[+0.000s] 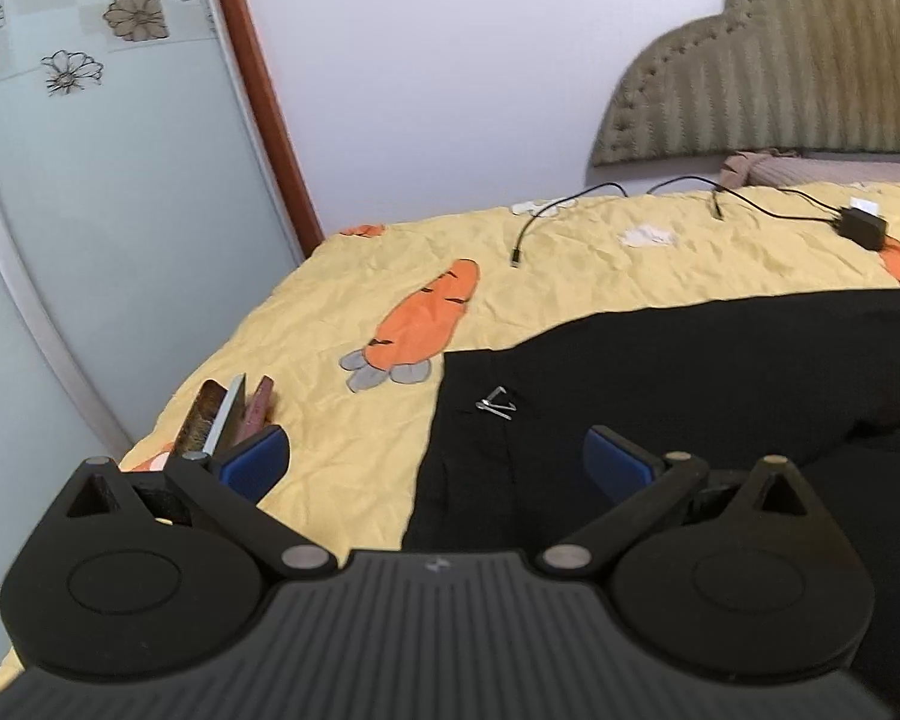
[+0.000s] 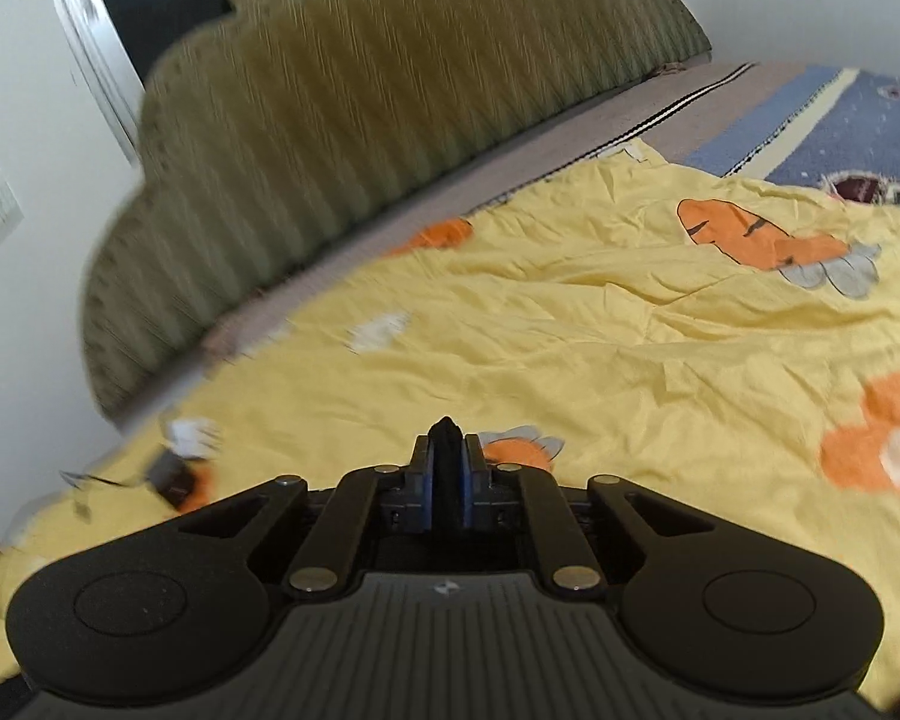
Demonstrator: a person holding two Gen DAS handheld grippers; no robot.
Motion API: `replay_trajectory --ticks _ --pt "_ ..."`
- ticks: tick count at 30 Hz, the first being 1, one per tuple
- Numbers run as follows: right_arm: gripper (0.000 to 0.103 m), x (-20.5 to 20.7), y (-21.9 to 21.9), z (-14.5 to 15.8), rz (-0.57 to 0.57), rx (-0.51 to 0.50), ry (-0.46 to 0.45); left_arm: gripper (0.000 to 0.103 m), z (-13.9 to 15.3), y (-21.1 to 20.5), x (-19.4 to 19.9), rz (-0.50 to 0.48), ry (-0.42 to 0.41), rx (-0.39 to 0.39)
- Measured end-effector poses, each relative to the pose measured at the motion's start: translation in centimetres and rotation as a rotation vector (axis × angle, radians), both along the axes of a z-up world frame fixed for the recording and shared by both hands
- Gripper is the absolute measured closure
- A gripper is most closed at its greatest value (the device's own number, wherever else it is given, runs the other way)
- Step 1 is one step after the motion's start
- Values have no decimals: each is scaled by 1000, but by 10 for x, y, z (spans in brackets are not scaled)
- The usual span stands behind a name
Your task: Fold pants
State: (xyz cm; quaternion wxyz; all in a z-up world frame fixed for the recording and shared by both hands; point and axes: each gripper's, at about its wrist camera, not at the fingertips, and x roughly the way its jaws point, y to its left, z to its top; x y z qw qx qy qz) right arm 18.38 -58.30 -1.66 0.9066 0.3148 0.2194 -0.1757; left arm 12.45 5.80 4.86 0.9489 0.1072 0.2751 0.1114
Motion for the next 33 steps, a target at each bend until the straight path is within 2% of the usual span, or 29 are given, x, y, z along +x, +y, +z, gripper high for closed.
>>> replay_trajectory --ticks 5,8,11,14,18,20,23,25,27,33 --pt "95 -53 12 29 6 30 -83 0 -8 13 0 9 17 -12" --pt "95 -87 15 35 -20 65 -118 0 -11 22 -5 34 20 -18" --pt "96 -114 16 30 -19 93 -108 0 -10 32 -15 28 20 -67" --pt "96 -135 19 22 -31 98 -83 0 -10 34 -18 30 17 -55" --pt "96 -147 25 6 -42 73 -4 0 -7 30 -18 -1 27 -72" --pt "96 -150 28 -6 -9 94 18 0 -4 25 -18 -17 19 -57" --pt "93 -155 30 -16 37 176 -2 0 1 18 -20 -43 1 -44" --pt "91 -154 22 -22 71 282 -23 0 3 13 -22 -54 -4 -32" --pt "90 -153 14 -30 52 377 -42 0 3 10 -24 -60 -4 -22" --pt "89 -140 6 -59 26 405 19 0 -3 8 -16 -44 16 -5"
